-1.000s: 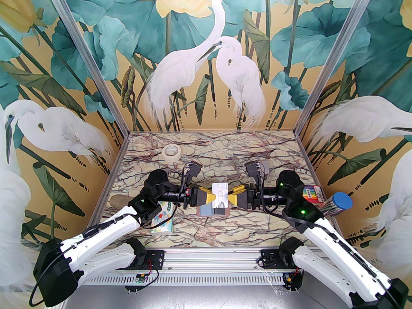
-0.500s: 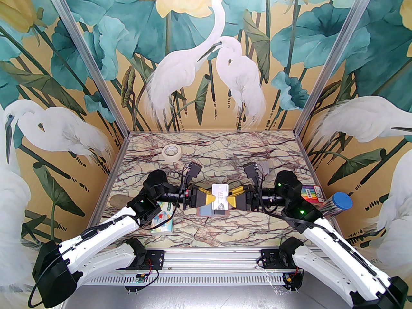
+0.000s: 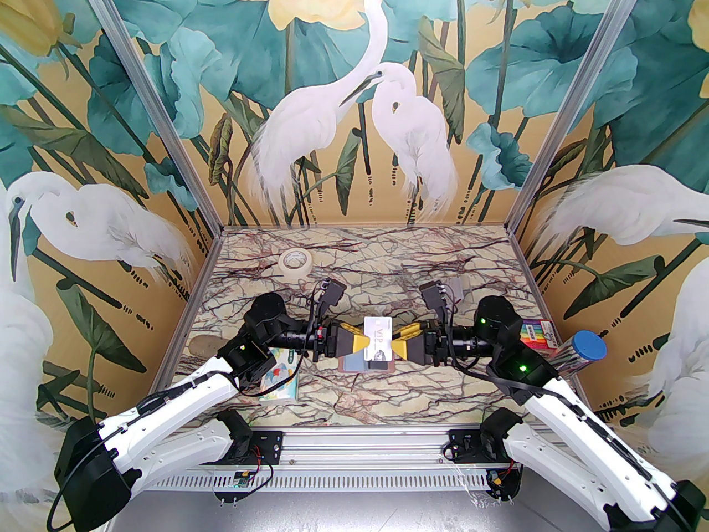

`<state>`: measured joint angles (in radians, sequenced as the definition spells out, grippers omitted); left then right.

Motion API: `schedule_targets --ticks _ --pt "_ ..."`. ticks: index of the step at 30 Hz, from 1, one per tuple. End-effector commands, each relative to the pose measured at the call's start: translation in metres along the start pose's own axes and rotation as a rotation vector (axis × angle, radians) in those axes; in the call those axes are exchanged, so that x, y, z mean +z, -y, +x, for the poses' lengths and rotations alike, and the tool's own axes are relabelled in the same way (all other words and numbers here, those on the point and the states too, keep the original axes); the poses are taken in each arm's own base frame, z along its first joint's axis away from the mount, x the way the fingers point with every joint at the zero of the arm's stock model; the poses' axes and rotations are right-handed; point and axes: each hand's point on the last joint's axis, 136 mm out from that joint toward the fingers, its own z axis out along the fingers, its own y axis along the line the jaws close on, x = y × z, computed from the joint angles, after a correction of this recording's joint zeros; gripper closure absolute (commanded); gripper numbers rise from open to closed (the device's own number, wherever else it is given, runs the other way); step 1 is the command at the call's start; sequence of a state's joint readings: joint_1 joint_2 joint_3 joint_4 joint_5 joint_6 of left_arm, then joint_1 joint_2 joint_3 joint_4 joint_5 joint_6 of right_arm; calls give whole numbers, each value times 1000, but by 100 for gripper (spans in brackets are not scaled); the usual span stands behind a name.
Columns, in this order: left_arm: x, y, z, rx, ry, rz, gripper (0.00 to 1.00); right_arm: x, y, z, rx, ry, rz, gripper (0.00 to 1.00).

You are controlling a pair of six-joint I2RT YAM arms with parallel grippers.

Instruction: Put the credit cards into the card holder

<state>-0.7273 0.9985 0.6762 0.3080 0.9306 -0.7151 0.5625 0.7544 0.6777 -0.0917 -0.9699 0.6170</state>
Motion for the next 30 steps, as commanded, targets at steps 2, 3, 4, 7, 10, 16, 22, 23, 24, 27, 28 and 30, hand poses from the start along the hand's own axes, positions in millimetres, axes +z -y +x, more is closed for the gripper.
schedule_targets --ticks 2,3,4,7,10,16,22,23,24,27,28,30 --pt "1 6 2 17 -6 24 100 2 -12 -11 -36 15 -33 71" --pt "2 5 3 15 -8 24 100 2 -12 -11 -35 15 -33 72" --pt "2 5 3 14 -10 25 100 3 -11 -12 -35 16 -31 73" --pt "2 6 4 16 -11 27 100 3 -12 -13 -39 18 -32 75" --pt "1 6 4 17 -12 27 100 3 -13 -15 -40 20 -34 76" --pt "1 5 4 16 -12 27 100 4 -15 -16 -45 16 -40 80" --pt "1 5 4 17 -10 25 100 5 -14 -14 -41 12 -38 85" --pt "1 6 4 18 -9 25 100 5 -14 -14 -42 12 -37 86" --pt "1 6 4 19 -10 27 100 6 -14 -13 -42 10 -38 87" --pt "1 5 5 17 -10 26 100 6 -12 -13 -38 10 -36 89" --pt "1 6 4 18 -10 27 100 6 -12 -13 -37 10 -36 91" --pt "1 6 5 19 -8 26 100 6 -13 -13 -40 11 -35 95"
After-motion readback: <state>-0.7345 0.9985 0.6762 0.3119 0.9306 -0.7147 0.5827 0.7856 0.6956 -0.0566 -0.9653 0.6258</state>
